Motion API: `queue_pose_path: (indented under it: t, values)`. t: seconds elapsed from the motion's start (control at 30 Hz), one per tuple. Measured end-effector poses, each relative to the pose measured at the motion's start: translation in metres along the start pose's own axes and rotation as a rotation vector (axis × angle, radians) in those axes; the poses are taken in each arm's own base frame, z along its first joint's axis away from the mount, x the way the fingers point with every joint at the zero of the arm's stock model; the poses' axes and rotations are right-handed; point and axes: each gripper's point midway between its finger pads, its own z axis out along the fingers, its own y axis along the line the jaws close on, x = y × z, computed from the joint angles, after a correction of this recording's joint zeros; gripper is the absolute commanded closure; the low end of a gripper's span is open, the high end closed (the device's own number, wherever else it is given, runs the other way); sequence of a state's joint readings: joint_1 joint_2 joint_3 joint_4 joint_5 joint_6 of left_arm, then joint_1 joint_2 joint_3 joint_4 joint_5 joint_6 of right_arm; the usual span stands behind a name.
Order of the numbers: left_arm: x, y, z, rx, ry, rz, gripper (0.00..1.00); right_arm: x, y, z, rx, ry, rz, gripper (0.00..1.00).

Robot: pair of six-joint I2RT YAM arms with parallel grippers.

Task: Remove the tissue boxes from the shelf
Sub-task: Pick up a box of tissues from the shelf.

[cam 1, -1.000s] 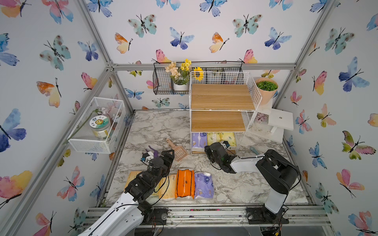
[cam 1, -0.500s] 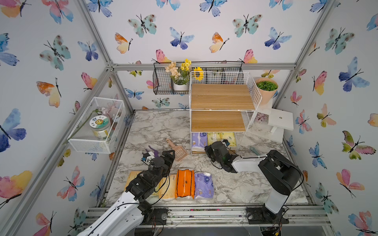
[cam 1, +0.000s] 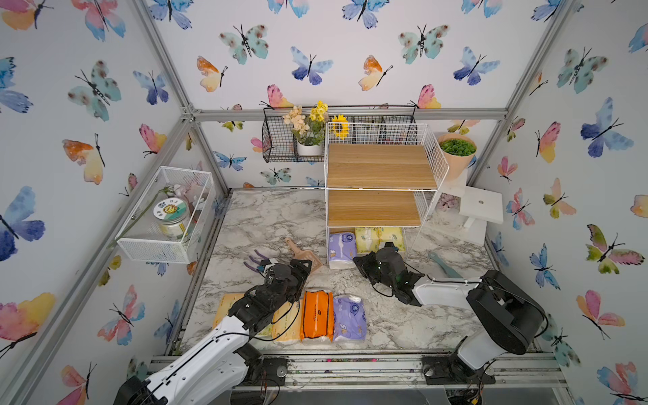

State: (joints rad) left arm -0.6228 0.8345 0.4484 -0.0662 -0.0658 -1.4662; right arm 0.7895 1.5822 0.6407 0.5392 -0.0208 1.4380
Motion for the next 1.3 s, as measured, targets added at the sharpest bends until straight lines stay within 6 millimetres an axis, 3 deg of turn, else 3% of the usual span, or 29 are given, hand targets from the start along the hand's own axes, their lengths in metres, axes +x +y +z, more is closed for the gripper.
queue_pose_path:
  t: [0.3,0.4,0.5,0.7,0.87,1.3]
  values:
    - [0.012,0.005,0.015,-0.017,0.066,0.048,0.33,0.018,-0.019,-0.019,0.052,0.098,-0.093,0.95]
    - [0.012,0.010,0.019,-0.036,0.067,0.090,0.36,0.022,-0.029,-0.021,0.093,0.122,-0.146,0.79]
    - [0.011,0.015,0.021,-0.052,0.068,0.141,0.39,0.022,-0.040,-0.024,0.135,0.149,-0.216,0.56]
    - [0.012,0.021,0.028,-0.067,0.079,0.258,0.42,0.008,-0.035,-0.025,0.146,0.175,-0.333,0.31]
    - [0.019,0.025,0.040,-0.072,0.123,0.359,0.46,0.000,-0.020,-0.018,0.113,0.178,-0.412,0.27]
    - [0.029,0.031,0.055,0.003,0.166,0.423,0.46,0.012,-0.044,0.013,0.066,0.235,-0.435,0.24]
